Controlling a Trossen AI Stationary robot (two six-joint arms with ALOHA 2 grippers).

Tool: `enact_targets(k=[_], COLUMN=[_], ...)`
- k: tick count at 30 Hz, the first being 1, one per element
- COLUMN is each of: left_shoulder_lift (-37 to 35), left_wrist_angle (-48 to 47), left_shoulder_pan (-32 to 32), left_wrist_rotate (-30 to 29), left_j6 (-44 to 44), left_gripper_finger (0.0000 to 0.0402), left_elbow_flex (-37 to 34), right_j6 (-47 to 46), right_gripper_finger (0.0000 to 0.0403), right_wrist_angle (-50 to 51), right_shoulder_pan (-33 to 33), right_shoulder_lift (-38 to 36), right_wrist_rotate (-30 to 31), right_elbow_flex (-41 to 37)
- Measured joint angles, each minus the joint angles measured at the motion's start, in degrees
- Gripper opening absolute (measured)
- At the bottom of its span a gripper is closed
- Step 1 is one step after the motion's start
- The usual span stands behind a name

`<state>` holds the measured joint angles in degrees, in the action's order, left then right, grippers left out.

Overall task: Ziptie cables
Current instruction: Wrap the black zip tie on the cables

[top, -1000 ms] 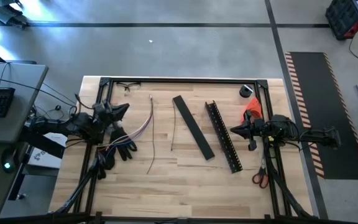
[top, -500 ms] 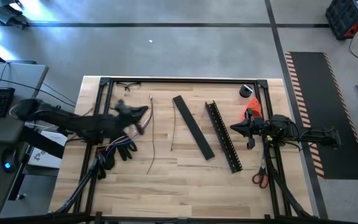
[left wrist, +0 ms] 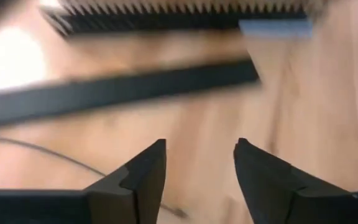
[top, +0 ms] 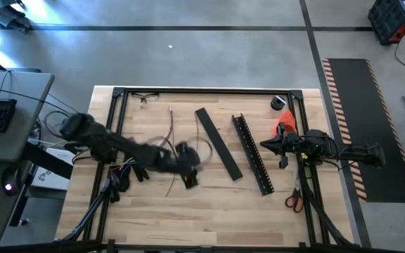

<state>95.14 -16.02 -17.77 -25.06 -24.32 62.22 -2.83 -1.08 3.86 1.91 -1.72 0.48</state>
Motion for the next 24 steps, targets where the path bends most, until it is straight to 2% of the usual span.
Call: enact_targets(k=[5, 13, 17, 24], left_shoulder_lift=[8.5, 13.9, 16.6, 21.5], left_wrist_angle=[-4.0, -9.8, -10.1, -10.8], left_shoulder_pan=[-5.3, -8.1, -7.5, -4.6], left_wrist_rotate=[-2.7, -15.8, -14.4, -15.7], left_j6=[-11.8, -34.1, -37.9, -42.0], left_gripper_finger=[0.0179, 0.0179, 0.0177, 0.0152], left_elbow_flex=[4.6, 4.7, 4.7, 4.8], right_j6=[-0.1, -0.8, -3.2, -3.2], right_gripper_finger=[0.0000, 0.0000, 0.0000, 0.0000], right_wrist_angle=[0.0, 0.0, 0.0, 0.0], right_shoulder_pan=[0.0, 0.0, 0.0, 0.0], right_shoulder_lift=[0.0, 0.0, 0.0, 0.0], right_wrist_rotate=[0.0, -0.3, -0.3, -0.3], right_elbow_flex=[0.0, 0.0, 0.0, 0.0])
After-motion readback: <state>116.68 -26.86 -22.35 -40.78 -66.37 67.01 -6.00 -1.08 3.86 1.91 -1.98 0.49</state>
